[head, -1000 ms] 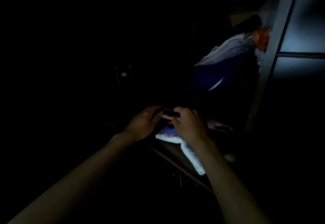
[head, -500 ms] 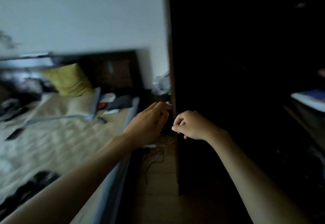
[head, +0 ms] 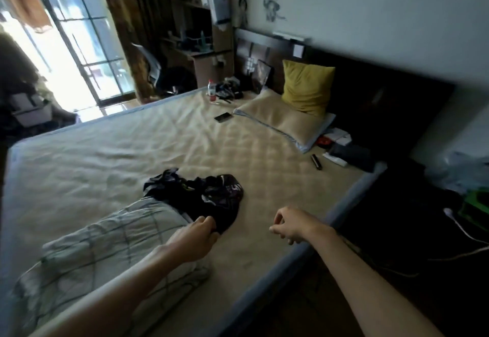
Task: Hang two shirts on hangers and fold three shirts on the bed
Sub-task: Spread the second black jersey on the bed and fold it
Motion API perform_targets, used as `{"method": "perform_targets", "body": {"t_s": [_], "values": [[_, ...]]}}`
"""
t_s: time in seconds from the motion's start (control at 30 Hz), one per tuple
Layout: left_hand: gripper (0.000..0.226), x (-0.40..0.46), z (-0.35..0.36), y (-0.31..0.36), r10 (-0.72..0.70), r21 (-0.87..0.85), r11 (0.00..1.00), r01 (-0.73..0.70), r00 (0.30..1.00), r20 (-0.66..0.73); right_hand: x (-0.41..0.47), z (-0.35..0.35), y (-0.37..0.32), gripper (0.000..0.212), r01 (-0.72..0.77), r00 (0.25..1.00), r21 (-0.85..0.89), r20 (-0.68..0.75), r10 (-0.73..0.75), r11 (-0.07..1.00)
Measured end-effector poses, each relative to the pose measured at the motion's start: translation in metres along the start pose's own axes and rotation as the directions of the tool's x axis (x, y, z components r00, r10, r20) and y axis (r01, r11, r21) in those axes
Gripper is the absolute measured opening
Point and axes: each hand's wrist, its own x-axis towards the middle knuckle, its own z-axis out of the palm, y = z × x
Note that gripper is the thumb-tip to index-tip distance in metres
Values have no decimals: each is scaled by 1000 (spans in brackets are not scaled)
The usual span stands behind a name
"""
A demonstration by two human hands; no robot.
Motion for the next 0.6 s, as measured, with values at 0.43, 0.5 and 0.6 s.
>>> {"method": "perform_targets", "body": {"t_s": [0.43,0.5,0.6], "values": [[35,107,70,-104,-401,-216,877,429,901,165,236,38,-30,38,144,946,-236,318,-63,961],[21,137,79,-105,-468,-290,819,495,869,160,281,40,-31,34,230,937,-314,329,-121,921],[25,181,100,-112,-555,-388,728,565,818,151,352,46,-36,38,344,916,-409,343,-207,845]]}}
